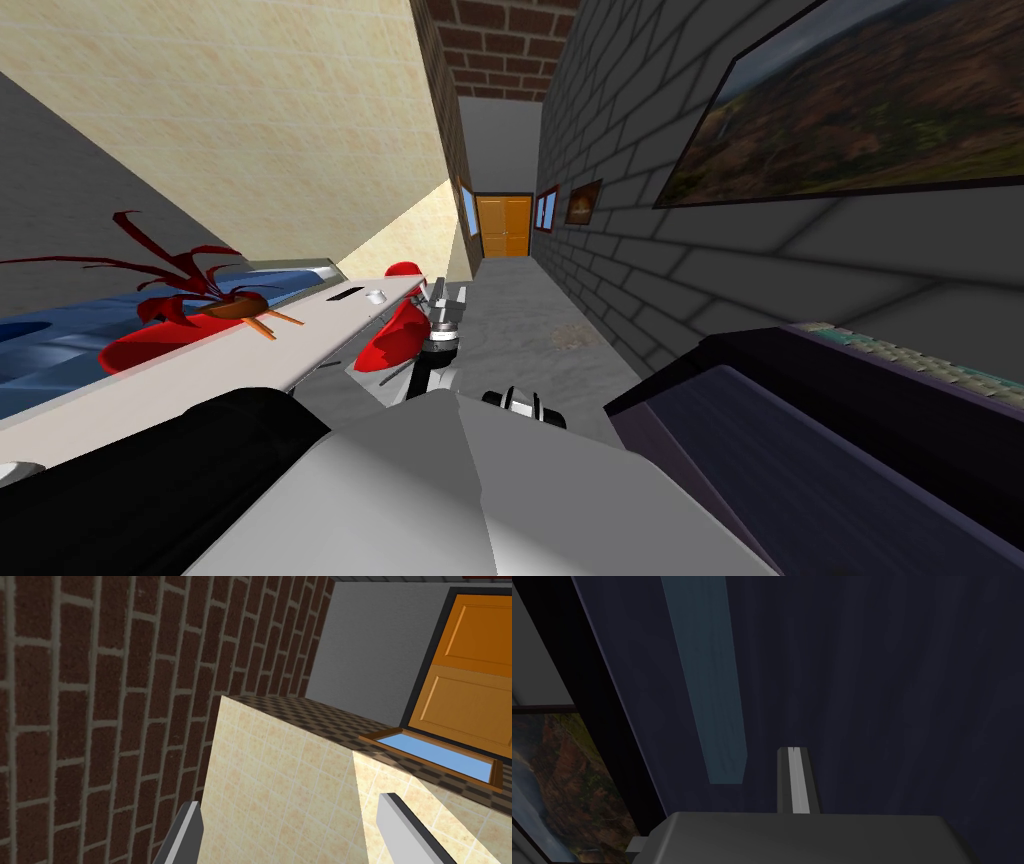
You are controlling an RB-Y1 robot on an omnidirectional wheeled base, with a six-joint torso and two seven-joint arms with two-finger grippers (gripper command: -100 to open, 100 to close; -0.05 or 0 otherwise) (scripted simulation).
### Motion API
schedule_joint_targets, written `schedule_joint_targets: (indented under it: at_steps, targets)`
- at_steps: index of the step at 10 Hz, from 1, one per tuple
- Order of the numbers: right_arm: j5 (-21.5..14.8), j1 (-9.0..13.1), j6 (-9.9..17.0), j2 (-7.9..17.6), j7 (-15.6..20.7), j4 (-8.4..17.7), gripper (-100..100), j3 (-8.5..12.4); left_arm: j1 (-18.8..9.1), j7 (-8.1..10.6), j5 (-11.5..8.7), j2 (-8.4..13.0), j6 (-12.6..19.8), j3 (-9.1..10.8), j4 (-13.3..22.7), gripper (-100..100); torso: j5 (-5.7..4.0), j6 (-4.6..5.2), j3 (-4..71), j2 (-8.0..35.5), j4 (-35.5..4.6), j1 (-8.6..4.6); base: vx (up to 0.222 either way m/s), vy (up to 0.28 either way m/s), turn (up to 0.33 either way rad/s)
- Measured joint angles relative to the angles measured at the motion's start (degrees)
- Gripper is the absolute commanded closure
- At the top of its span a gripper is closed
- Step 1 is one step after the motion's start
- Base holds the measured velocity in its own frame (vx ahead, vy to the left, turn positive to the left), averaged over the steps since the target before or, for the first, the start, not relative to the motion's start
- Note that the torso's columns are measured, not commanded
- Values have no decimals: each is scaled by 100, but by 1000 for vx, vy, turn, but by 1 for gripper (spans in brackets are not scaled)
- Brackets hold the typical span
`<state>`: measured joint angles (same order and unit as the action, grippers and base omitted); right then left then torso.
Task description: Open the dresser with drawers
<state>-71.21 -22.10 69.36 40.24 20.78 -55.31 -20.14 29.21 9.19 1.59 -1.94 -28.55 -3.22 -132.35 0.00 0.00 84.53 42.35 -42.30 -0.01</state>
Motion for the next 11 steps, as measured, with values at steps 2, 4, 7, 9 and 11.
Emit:
schedule_joint_targets:
  at_steps: [2, 4, 7, 9, 11]
  targets:
    - [-110, 53, -34, -142, 289, -119, 100, 251, 0, 0, 0, 0, 0, 0, 0, 0, 0, -1, 1, -2, 0, 5, -91, -15, 51]
    - [-205, 7, -25, -278, 602, -395, 100, 513, 0, 0, 0, 0, 0, 0, 0, 0, -1, 1, 2, -2, 1, -3, -94, -31, 45]
    - [-296, 16, -35, -412, 1029, -635, 100, 805, 0, 0, 0, 0, 0, 0, 0, 0, 0, -1, 7, -10, 3, 1, -58, -16, 36]
    - [-328, -8, -37, -452, 1220, -749, -100, 905, 1, 0, 0, 0, 0, 0, 0, 0, 1, 1, 7, -13, 3, 5, -38, 4, -2]
    - [-123, 103, -216, -366, 1203, -857, -100, 1021, 1, 0, 0, 0, 0, 0, 0, 0, 2, 1, 1, -2, 1, 10, -64, 31, -3]
